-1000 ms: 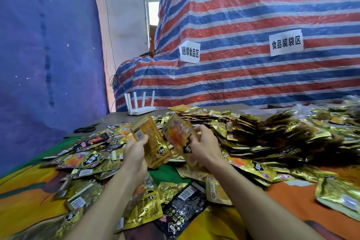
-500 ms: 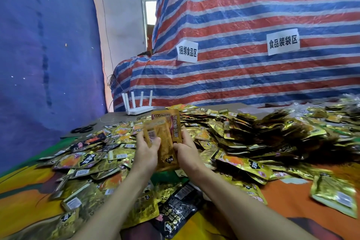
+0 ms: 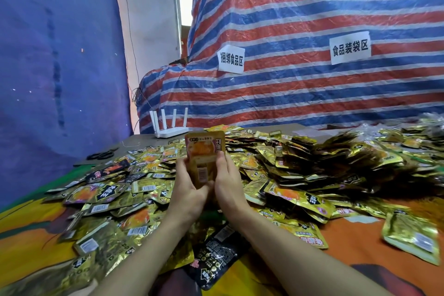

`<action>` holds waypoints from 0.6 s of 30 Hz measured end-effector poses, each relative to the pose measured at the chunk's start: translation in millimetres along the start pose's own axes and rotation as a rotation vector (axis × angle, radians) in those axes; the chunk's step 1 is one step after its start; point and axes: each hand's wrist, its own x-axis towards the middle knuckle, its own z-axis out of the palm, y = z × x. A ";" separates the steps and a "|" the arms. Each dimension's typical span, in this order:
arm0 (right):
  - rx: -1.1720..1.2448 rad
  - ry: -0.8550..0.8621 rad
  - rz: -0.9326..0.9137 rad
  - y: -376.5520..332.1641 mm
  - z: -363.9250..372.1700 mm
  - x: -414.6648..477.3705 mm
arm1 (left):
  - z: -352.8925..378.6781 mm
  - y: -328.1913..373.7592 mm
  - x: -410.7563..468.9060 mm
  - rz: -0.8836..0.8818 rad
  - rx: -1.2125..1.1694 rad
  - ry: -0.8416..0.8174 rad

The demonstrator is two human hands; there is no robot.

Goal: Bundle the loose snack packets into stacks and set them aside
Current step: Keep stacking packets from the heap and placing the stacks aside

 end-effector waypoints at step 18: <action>-0.036 0.031 0.176 3.0 1.1 4.7 | -1.0 -1.6 0.7 -0.045 -0.010 -0.131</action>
